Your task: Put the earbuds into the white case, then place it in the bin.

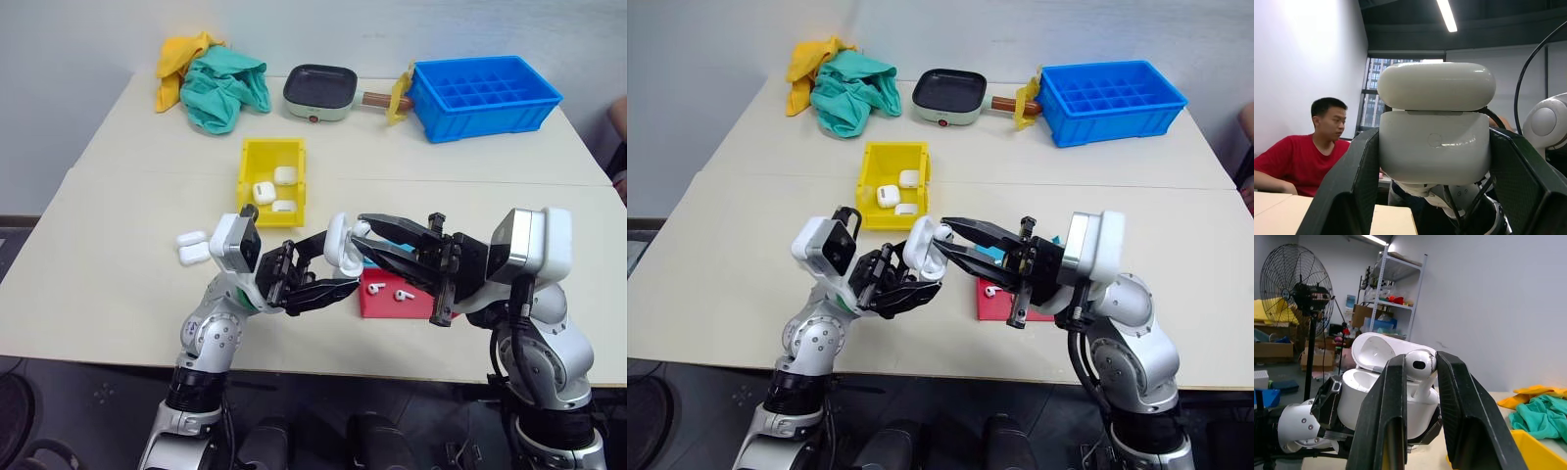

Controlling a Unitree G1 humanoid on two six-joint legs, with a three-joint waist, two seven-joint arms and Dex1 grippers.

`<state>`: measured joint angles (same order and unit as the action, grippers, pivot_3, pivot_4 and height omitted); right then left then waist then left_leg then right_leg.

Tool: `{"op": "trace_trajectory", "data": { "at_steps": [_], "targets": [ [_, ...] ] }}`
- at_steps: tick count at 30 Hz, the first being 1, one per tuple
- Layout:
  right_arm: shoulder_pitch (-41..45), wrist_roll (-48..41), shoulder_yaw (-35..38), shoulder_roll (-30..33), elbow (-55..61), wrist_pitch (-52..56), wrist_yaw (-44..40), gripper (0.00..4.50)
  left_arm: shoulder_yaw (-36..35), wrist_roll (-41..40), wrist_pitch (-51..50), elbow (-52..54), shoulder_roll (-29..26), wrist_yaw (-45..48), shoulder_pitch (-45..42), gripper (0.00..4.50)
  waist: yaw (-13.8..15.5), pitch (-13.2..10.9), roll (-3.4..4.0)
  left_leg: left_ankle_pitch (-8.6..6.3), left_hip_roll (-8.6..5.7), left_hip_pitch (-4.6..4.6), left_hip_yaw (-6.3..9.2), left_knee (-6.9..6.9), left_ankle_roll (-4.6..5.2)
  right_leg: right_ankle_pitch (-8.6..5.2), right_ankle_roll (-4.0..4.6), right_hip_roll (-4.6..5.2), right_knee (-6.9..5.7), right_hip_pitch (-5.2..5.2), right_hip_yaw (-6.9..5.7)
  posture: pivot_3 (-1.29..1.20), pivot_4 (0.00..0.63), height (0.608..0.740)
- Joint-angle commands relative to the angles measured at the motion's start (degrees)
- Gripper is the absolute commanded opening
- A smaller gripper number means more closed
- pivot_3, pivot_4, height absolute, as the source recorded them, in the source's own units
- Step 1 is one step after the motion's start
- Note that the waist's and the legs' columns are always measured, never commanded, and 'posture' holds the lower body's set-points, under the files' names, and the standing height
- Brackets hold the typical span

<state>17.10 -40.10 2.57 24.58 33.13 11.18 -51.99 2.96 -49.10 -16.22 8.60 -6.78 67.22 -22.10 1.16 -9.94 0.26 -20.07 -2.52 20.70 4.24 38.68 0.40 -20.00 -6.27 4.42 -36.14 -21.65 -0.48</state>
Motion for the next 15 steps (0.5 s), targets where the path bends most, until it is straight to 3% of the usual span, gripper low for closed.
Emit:
{"op": "trace_trajectory", "data": {
  "at_steps": [1, 4, 10, 15],
  "targets": [
    [-0.2, 0.8, -1.2, 1.7, -0.5, 0.2, -1.3, 0.46, 0.3, -0.5, 1.0, 3.2, 1.0, 0.0, -0.6, 2.79, 0.0, 0.0, 0.00, 0.00, 0.00, 0.00, 0.00, 0.00, 0.00, 0.00, 0.00, 0.00, 0.00, 0.00, 0.01, 0.00, 0.150, 0.740],
    [-0.8, -2.3, -1.6, 2.7, -0.6, 3.6, -1.1, 0.46, 0.3, -0.3, 1.4, 3.2, 1.3, -0.1, -1.0, 2.79, 0.0, 0.0, 0.00, 0.00, 0.00, 0.00, 0.00, 0.00, 0.00, 0.00, 0.00, 0.00, 0.01, 0.00, 0.00, 0.00, 0.150, 0.740],
    [0.2, -4.7, 2.3, 4.0, -0.2, 3.2, -0.3, 2.42, -0.5, 0.5, 2.4, 2.7, 1.1, -0.4, -0.8, 2.79, 0.0, 0.0, 0.00, 0.00, 0.00, 0.00, 0.00, -0.01, 0.00, 0.00, 0.00, 0.00, 0.02, 0.01, 0.00, 0.00, 0.150, 0.740],
    [-6.0, -13.7, 19.5, 12.2, -1.6, 8.7, 3.9, 4.18, -2.5, 2.4, 4.1, -0.1, -3.0, 2.5, 2.2, 2.79, 0.4, 0.0, -0.01, -0.02, -0.02, 0.08, 0.12, 0.03, 0.03, 0.00, 0.00, 0.05, 0.14, 0.08, -0.10, 0.00, 0.150, 0.740]
  ]
}}
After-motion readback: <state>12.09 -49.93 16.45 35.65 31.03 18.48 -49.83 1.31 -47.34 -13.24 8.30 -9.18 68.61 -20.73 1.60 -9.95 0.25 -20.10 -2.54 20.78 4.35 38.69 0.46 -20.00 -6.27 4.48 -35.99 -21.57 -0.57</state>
